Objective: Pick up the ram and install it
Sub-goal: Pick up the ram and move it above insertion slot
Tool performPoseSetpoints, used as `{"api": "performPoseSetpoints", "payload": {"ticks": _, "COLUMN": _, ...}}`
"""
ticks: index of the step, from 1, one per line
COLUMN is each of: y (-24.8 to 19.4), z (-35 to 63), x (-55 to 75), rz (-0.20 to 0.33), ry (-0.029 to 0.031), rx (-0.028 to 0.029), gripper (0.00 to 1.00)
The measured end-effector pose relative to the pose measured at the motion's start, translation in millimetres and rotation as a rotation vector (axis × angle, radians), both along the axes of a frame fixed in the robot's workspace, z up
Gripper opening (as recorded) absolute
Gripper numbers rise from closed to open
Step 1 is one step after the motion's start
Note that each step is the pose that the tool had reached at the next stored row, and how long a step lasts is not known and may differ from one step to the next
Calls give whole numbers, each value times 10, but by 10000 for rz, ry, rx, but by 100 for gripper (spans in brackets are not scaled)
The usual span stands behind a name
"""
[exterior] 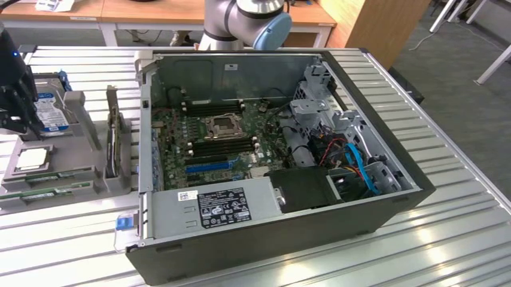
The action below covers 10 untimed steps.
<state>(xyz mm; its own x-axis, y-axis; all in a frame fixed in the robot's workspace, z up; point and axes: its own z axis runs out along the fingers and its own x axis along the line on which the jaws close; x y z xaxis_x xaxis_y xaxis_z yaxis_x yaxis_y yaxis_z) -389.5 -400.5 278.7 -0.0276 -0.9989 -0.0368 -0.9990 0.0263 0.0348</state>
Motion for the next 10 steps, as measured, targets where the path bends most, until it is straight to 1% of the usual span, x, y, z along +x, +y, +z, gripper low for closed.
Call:
{"api": "performPoseSetpoints", "payload": {"ticks": 2, "y": -7, "z": -2, "x": 1, "rz": 2, "ry": -3, "rx": 1, "gripper": 30}}
{"api": "performPoseSetpoints", "payload": {"ticks": 4, "y": -33, "z": -1, "x": 0, "rz": 0, "ry": -2, "rx": 0, "gripper": 30}}
{"api": "performPoseSetpoints", "payload": {"ticks": 7, "y": -90, "z": -1, "x": 0, "rz": 0, "ry": -2, "rx": 1, "gripper": 30}}
{"api": "performPoseSetpoints", "payload": {"ticks": 10, "y": -160, "z": -1, "x": 0, "rz": 0, "ry": -1, "rx": 0, "gripper": 30}}
